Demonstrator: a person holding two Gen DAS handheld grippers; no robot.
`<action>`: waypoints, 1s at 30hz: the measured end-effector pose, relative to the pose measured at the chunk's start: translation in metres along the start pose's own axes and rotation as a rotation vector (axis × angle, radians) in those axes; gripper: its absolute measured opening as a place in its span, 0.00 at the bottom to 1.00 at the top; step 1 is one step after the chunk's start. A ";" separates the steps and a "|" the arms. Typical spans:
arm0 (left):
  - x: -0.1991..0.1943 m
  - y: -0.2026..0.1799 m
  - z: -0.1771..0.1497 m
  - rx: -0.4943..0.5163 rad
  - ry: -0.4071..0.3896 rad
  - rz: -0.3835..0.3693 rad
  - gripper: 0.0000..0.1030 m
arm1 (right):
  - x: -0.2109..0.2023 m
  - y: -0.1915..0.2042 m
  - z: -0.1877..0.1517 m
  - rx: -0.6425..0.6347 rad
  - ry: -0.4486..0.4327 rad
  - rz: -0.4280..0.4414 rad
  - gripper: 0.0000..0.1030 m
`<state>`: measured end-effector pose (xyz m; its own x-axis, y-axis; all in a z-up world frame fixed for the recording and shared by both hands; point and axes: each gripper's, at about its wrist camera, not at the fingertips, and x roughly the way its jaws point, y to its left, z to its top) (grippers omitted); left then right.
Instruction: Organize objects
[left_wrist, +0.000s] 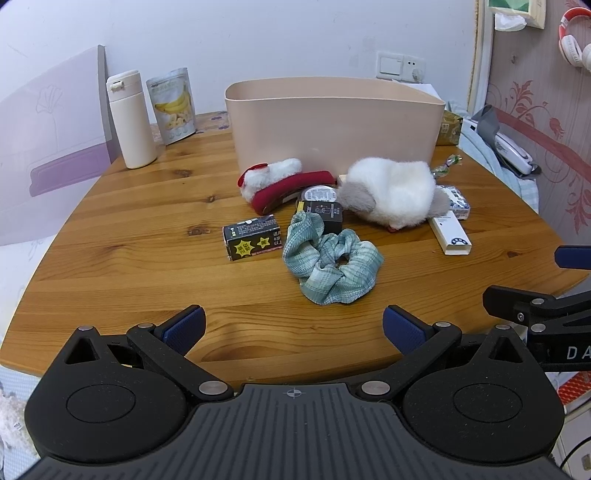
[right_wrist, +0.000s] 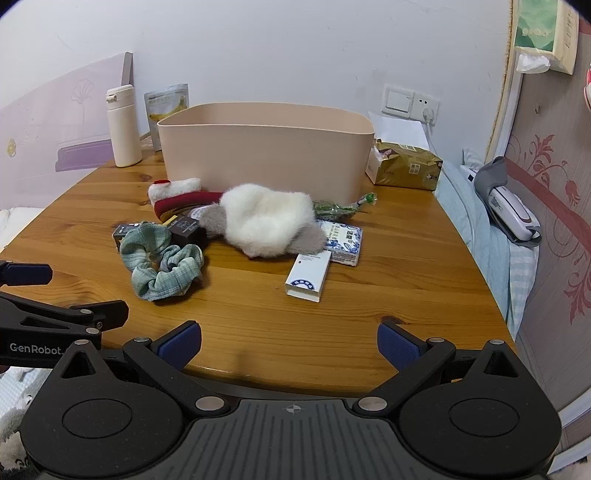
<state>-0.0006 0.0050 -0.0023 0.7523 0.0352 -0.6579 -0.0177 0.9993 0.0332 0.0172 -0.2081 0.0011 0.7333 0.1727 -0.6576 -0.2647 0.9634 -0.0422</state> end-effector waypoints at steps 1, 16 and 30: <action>0.000 0.000 0.000 0.000 0.000 0.000 1.00 | 0.001 0.000 0.000 0.001 0.000 0.000 1.00; 0.003 0.000 -0.002 -0.001 0.003 0.002 1.00 | 0.003 0.002 0.000 -0.013 0.003 -0.013 1.00; 0.007 0.000 -0.003 0.000 0.008 0.005 1.00 | 0.006 0.002 0.001 -0.013 0.006 -0.005 1.00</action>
<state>0.0025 0.0050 -0.0088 0.7469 0.0398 -0.6638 -0.0209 0.9991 0.0364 0.0216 -0.2050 -0.0021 0.7307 0.1660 -0.6622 -0.2688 0.9616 -0.0555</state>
